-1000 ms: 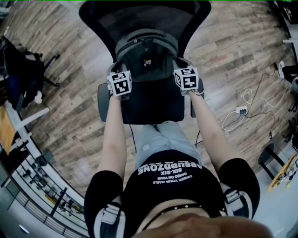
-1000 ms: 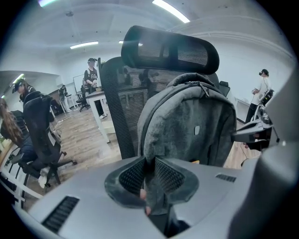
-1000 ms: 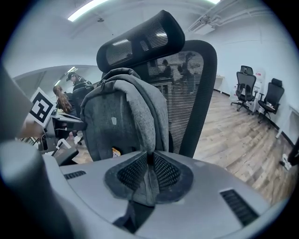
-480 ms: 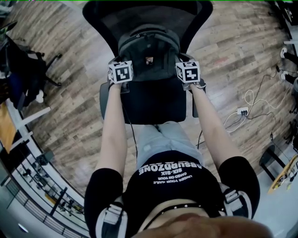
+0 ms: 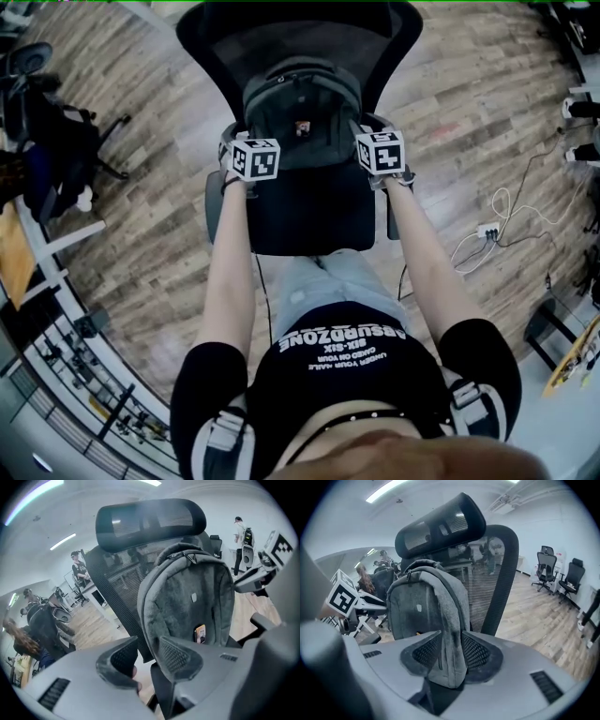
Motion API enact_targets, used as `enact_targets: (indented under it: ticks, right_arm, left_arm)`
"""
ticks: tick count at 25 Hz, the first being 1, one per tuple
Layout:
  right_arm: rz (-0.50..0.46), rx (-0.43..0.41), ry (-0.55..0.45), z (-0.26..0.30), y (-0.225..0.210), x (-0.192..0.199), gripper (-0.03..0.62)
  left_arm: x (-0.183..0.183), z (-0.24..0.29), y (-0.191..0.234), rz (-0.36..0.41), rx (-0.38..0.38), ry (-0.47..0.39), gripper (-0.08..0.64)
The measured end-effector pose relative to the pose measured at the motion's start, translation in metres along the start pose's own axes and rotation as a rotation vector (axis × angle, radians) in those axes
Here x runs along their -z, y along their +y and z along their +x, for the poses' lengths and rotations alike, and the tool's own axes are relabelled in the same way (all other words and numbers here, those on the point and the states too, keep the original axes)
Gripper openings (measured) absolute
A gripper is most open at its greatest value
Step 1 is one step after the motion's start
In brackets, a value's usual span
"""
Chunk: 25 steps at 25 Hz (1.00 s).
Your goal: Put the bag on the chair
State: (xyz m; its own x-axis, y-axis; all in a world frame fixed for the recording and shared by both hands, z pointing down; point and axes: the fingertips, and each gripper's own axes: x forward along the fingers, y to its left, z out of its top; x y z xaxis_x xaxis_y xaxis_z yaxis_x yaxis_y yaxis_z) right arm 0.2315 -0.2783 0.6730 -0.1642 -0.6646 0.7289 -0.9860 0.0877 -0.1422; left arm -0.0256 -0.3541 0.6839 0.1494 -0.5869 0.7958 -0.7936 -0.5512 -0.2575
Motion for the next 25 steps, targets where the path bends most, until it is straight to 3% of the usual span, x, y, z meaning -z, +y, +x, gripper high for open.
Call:
enact_targets:
  ticks: [5, 10, 17, 20, 25]
  right_arm:
    - [-0.011, -0.015, -0.064, -0.026, 0.008, -0.012, 0.127]
    - [-0.071, -0.030, -0.169, -0.066, 0.029, -0.031, 0.026]
    - [-0.019, -0.171, -0.271, -0.127, 0.075, -0.041, 0.017]
    - [-0.001, -0.194, -0.317, -0.154, 0.090, -0.041, 0.017]
    - [0.024, -0.190, -0.398, -0.201, 0.106, -0.042, 0.016]
  left_arm:
    - [-0.009, -0.034, 0.009, 0.010, -0.059, -0.091, 0.135]
    - [-0.031, -0.086, 0.012, -0.032, -0.059, -0.240, 0.132]
    - [-0.049, -0.159, 0.004, -0.045, -0.043, -0.394, 0.074]
    - [-0.046, -0.190, -0.004, -0.072, -0.007, -0.434, 0.047]
    - [-0.035, -0.235, -0.015, -0.193, 0.101, -0.499, 0.017]
